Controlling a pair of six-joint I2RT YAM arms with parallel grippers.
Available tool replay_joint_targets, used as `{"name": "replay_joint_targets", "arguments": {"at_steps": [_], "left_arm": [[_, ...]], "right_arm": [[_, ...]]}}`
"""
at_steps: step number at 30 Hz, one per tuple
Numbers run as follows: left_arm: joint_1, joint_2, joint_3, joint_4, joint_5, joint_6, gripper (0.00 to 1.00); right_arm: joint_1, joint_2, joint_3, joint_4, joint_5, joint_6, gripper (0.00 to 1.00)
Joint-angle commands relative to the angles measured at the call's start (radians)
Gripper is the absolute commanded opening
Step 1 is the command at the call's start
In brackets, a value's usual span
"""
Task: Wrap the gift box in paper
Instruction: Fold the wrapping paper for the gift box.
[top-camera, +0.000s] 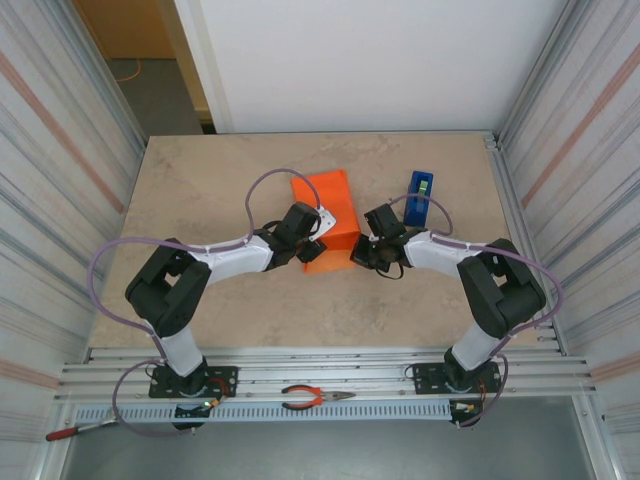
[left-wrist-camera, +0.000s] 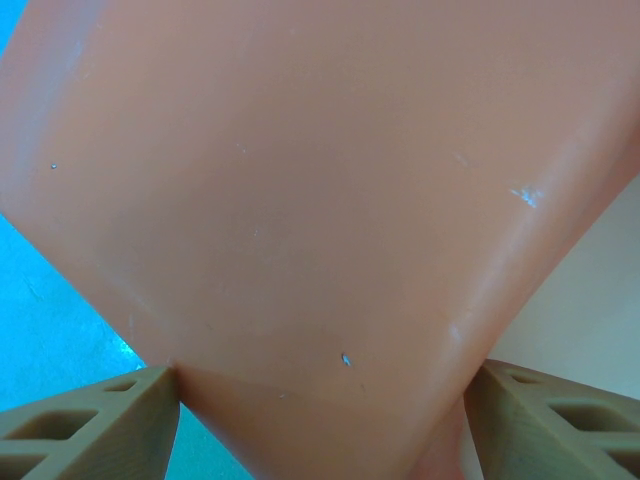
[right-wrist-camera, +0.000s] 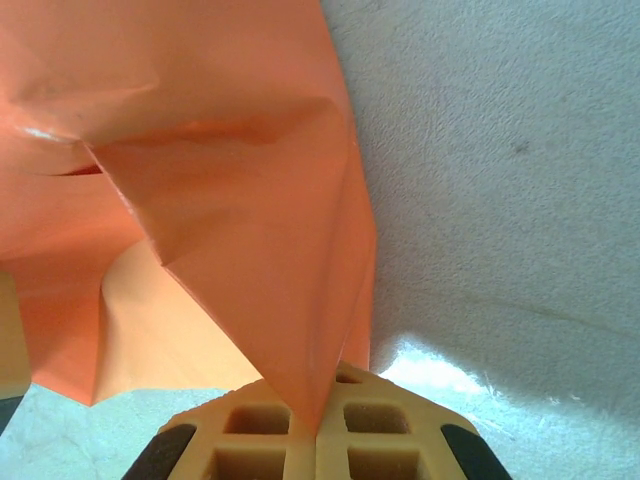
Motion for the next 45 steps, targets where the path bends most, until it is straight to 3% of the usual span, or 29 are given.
{"name": "replay_joint_targets", "arguments": {"at_steps": [1,15,25,31,36,42,45], "left_arm": [[-0.013,0.036,-0.016,-0.026,0.001,0.002,0.75],[-0.019,0.043,-0.02,-0.027,0.002,0.003,0.74],[-0.031,0.043,-0.022,-0.027,0.002,0.004,0.74],[-0.034,0.044,-0.024,-0.027,0.001,0.002,0.74],[-0.034,0.043,-0.025,-0.027,0.003,0.002,0.73],[-0.037,0.045,-0.024,-0.026,0.001,0.002,0.73],[-0.037,0.046,-0.024,-0.025,0.001,0.002,0.73]], "right_arm": [[-0.007,-0.044,0.008,0.025,-0.03,0.013,0.0],[0.0,0.018,0.005,0.18,-0.098,0.067,0.0],[0.039,0.146,0.043,0.268,-0.113,0.116,0.0],[0.03,0.107,0.024,0.259,-0.122,0.11,0.34],[-0.021,-0.015,-0.04,0.202,-0.121,0.074,0.41],[-0.113,-0.107,-0.124,0.152,-0.119,0.049,0.41],[-0.134,-0.096,-0.131,0.148,-0.119,0.051,0.28]]}}
